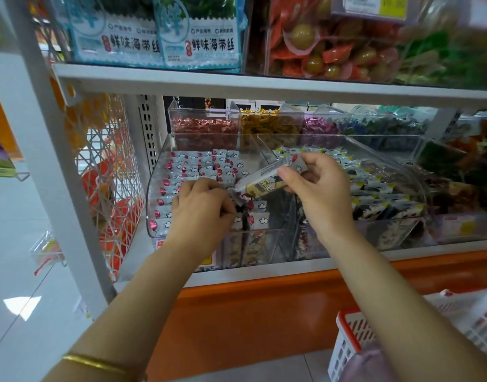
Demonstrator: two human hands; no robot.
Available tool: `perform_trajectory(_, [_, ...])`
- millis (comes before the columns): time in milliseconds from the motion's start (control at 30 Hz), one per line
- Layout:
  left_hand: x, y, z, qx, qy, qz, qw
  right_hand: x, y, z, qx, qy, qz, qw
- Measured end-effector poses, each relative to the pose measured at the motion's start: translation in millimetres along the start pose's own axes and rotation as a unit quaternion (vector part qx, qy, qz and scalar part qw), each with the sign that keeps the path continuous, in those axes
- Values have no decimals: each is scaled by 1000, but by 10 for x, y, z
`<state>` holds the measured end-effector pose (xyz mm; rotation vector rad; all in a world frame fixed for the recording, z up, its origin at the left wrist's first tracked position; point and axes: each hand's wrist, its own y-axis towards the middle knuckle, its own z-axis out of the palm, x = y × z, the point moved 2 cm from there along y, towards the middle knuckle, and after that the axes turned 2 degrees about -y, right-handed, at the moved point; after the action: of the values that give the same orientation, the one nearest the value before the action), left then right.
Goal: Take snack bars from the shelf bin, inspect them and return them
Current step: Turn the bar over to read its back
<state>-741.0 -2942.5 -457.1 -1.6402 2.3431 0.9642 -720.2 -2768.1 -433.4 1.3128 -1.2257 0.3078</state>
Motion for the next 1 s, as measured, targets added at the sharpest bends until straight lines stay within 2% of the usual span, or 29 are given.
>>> perform_trajectory(200, [-11,-93,-128,-40,11,34,999,148,50,251,104,-160,-99,977])
perform_trajectory(333, [-7,-140,-143,-18,20,37,999,144,40,504,178,-266,-147,936])
perform_trajectory(433, [12,-127,-206,-12,-33,26,999,120,57,577,195,-356,-177,896])
perform_trajectory(533, [86,-65,-312,-16,-92,-6,996,92,36,578,230,-397,-207,864])
perform_trajectory(700, [171,-60,-334,-19,-95,-29,995,35,34,611,324,-426,-198,821])
perform_trajectory(800, [180,-51,-316,-14,-89,-31,995,69,139,618,324,-414,-178,832])
perform_trajectory(933, [180,-24,-307,-11,-91,-45,995,100,304,593,238,-359,-165,887])
perform_trajectory(1000, [171,-9,-305,-10,-95,-47,994,96,343,627,220,-366,-172,888])
